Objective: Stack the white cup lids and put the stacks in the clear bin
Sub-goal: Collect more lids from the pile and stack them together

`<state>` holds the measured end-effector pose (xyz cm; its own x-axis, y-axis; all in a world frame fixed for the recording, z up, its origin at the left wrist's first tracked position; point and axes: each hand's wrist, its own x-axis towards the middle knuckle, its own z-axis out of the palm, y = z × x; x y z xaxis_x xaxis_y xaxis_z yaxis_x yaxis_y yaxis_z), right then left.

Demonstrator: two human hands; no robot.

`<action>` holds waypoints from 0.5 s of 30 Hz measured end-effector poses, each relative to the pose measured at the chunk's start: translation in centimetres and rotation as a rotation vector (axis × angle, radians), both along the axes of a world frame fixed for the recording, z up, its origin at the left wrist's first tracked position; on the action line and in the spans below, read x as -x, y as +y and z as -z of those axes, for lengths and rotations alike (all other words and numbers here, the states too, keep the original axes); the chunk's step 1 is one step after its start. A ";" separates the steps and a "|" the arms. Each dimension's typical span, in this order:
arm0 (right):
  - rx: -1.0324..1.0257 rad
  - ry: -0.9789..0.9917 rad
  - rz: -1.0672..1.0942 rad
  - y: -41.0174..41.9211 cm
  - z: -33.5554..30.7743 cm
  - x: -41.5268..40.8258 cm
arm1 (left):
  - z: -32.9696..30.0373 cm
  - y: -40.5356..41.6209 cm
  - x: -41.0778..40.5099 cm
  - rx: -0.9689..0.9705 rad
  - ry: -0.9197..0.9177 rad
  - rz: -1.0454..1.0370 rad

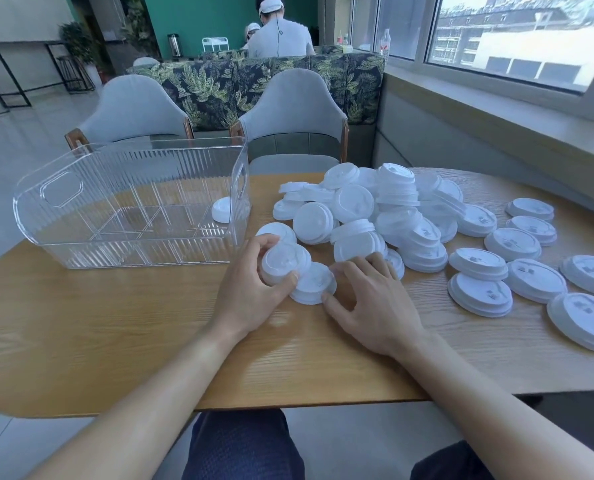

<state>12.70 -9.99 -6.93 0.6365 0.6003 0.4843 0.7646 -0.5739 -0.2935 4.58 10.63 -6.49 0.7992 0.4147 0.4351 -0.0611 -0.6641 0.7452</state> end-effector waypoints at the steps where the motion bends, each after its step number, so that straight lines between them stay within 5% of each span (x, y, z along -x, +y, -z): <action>1: -0.007 -0.008 -0.001 -0.1 -0.1 0.1 | 0.0 0.0 0.0 0.002 0.001 -0.001; 15: 0.035 0.119 -0.085 1.8 -0.6 -0.6 | -0.5 -0.1 0.6 0.037 0.018 0.000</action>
